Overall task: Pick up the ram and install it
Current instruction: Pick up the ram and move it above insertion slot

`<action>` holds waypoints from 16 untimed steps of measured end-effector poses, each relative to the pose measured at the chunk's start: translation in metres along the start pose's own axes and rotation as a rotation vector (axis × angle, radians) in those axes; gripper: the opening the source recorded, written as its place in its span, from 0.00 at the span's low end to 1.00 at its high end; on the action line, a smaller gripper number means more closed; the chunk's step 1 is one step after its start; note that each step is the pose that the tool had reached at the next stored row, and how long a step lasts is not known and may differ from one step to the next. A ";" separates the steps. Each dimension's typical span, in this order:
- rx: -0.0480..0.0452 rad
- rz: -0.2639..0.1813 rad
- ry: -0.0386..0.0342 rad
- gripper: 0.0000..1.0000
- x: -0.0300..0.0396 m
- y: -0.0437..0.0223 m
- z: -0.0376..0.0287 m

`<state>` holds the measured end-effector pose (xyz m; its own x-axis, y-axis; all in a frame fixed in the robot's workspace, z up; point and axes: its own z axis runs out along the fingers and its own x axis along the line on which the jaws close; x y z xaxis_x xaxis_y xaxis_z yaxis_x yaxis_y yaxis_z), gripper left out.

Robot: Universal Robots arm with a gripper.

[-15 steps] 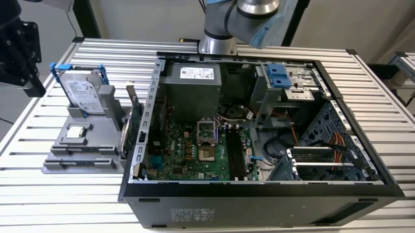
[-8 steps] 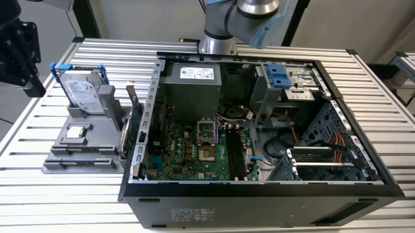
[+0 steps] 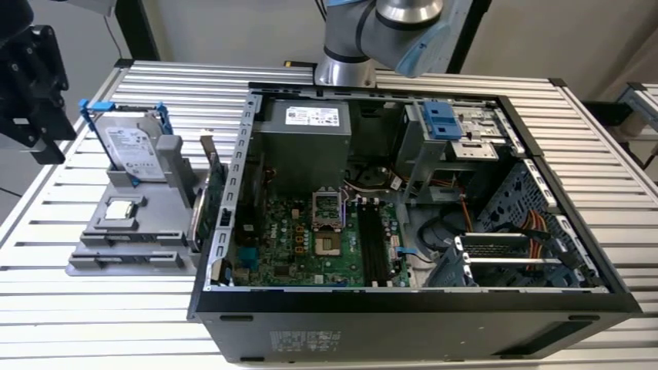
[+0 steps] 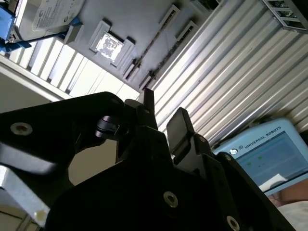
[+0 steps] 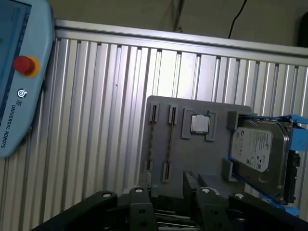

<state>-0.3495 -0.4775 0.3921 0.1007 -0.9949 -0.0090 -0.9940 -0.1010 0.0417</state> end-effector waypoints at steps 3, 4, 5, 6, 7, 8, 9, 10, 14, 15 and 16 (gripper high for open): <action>-0.0001 -0.011 0.0004 1.00 0.0000 0.0000 0.0000; 0.0000 -0.013 0.0005 1.00 0.0000 0.0000 0.0000; -0.0001 -0.013 0.0005 1.00 0.0000 0.0000 0.0000; -0.0001 -0.013 0.0005 1.00 0.0000 0.0000 0.0000; 0.0000 -0.011 0.0005 1.00 0.0000 0.0000 0.0001; -0.0001 -0.008 0.0005 1.00 -0.0001 0.0000 0.0001; 0.0001 -0.001 0.0001 1.00 -0.0001 0.0000 0.0003; -0.0001 0.006 0.0000 1.00 -0.0001 0.0000 0.0004; 0.0007 0.028 -0.0010 1.00 -0.0001 0.0000 0.0012; 0.0007 0.028 -0.0010 1.00 -0.0001 0.0000 0.0012; 0.0007 0.028 -0.0010 1.00 -0.0001 0.0000 0.0012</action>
<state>-0.3495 -0.4774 0.3909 0.0730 -0.9973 -0.0088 -0.9965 -0.0733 0.0412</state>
